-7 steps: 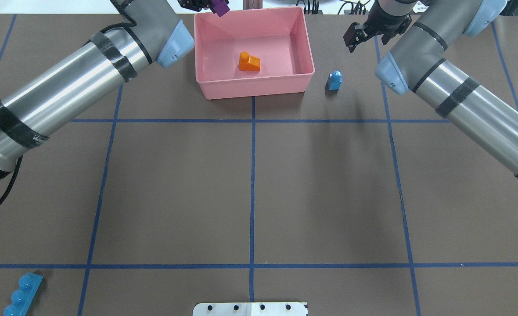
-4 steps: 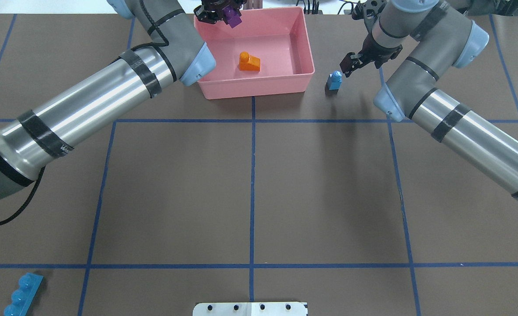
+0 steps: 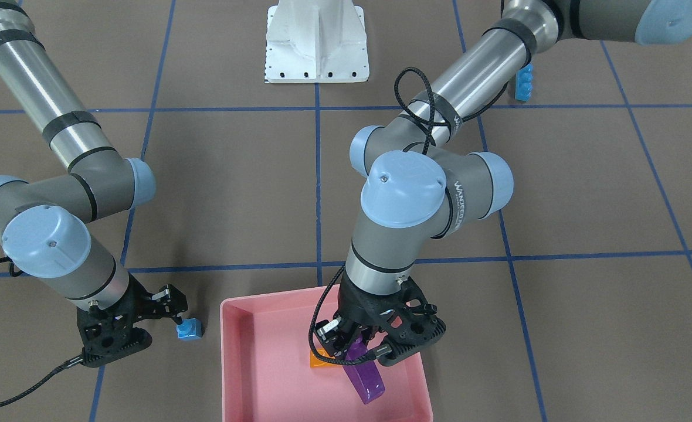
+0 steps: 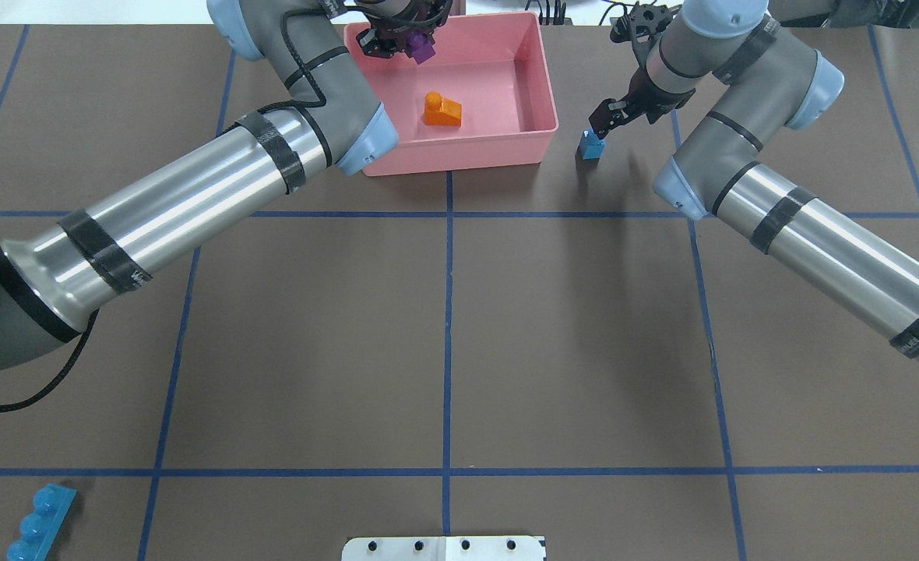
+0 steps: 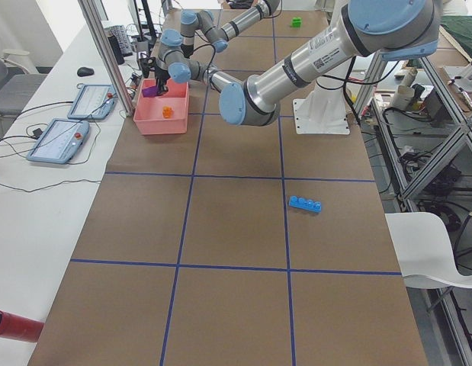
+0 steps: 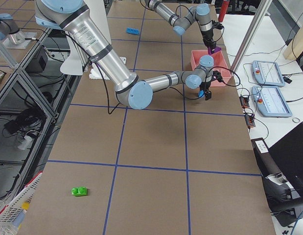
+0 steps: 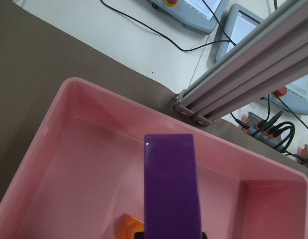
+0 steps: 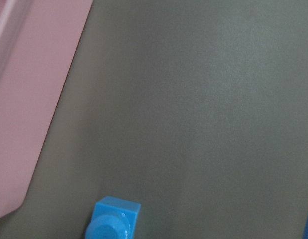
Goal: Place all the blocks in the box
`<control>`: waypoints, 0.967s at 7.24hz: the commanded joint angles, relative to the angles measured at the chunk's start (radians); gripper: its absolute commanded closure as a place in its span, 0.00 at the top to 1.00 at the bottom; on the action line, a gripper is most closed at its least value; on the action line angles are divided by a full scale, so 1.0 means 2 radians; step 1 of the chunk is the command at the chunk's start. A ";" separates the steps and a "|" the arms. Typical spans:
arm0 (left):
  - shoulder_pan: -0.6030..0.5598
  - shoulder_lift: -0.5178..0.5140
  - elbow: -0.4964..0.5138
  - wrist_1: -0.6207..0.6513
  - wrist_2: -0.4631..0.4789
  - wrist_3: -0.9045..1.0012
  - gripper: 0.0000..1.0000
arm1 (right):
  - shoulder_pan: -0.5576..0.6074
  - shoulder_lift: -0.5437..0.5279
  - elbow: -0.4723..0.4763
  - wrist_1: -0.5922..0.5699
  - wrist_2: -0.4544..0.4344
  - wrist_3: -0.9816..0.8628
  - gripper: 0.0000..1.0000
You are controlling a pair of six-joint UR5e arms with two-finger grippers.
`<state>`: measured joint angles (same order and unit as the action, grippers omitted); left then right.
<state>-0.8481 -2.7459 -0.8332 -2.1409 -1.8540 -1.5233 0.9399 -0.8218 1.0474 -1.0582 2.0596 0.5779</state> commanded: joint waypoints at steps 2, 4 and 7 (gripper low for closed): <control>0.003 0.000 0.002 0.000 0.000 0.000 0.00 | -0.006 0.007 -0.002 0.001 0.004 0.003 1.00; 0.007 0.000 0.005 -0.001 0.018 0.000 0.00 | -0.020 0.020 -0.014 0.001 0.000 0.007 1.00; 0.011 -0.001 0.004 -0.001 0.022 0.008 1.00 | -0.022 0.028 -0.037 0.000 0.000 0.009 0.90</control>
<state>-0.8286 -2.7462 -0.8239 -2.1430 -1.8125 -1.5122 0.8970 -0.7679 0.9901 -1.0572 2.0590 0.5935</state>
